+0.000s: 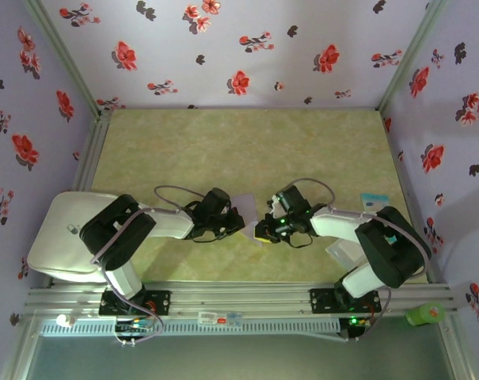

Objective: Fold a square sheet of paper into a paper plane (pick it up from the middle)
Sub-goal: Third fold the triangle at the center of the table.

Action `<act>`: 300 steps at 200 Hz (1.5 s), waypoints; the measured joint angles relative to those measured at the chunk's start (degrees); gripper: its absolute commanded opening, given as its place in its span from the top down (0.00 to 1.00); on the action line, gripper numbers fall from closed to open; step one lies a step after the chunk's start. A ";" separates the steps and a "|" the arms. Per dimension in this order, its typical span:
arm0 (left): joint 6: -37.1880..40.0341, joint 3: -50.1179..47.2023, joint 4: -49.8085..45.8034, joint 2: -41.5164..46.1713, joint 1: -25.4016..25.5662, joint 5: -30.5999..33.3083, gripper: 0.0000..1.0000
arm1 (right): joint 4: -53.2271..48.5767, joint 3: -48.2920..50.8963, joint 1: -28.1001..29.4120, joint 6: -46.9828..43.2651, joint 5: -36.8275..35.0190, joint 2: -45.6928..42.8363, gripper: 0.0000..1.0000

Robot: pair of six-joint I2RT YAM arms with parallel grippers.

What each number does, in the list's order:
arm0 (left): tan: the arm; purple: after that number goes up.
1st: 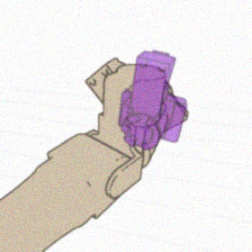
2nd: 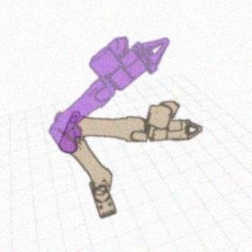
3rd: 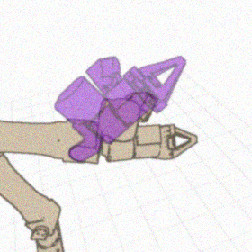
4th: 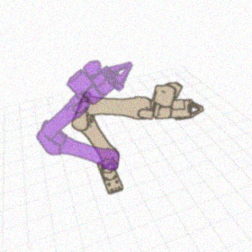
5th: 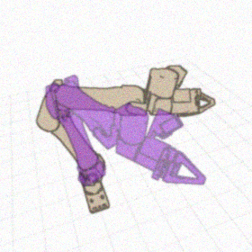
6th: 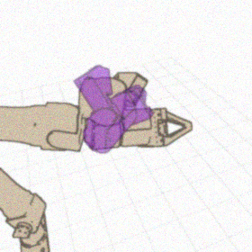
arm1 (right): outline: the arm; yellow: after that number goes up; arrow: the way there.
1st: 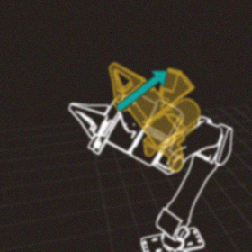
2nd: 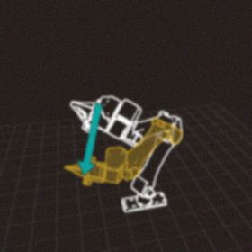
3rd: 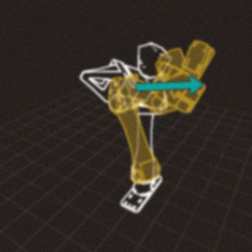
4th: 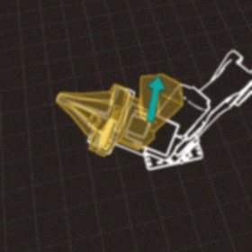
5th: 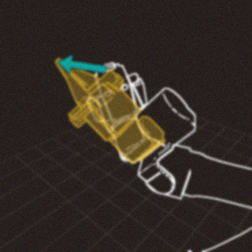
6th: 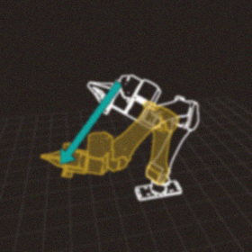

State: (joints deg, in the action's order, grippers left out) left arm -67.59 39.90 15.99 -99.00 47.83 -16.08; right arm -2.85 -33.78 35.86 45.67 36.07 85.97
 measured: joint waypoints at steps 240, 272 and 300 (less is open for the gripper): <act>-0.96 2.21 3.41 -3.80 4.90 -5.11 0.93 | 0.85 4.20 -0.66 -0.66 -2.23 -0.24 0.95; -1.62 -1.95 11.30 -3.48 3.93 -5.68 0.89 | -0.13 3.65 -0.55 -1.14 -2.67 -0.15 0.96; -1.68 -4.55 16.26 -3.37 2.29 -6.97 0.87 | -0.94 2.95 -0.55 -2.01 -2.84 0.28 0.97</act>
State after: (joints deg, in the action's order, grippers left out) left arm -69.28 35.35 32.25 -102.37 50.13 -23.05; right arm -3.79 -30.83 35.31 43.66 33.23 86.26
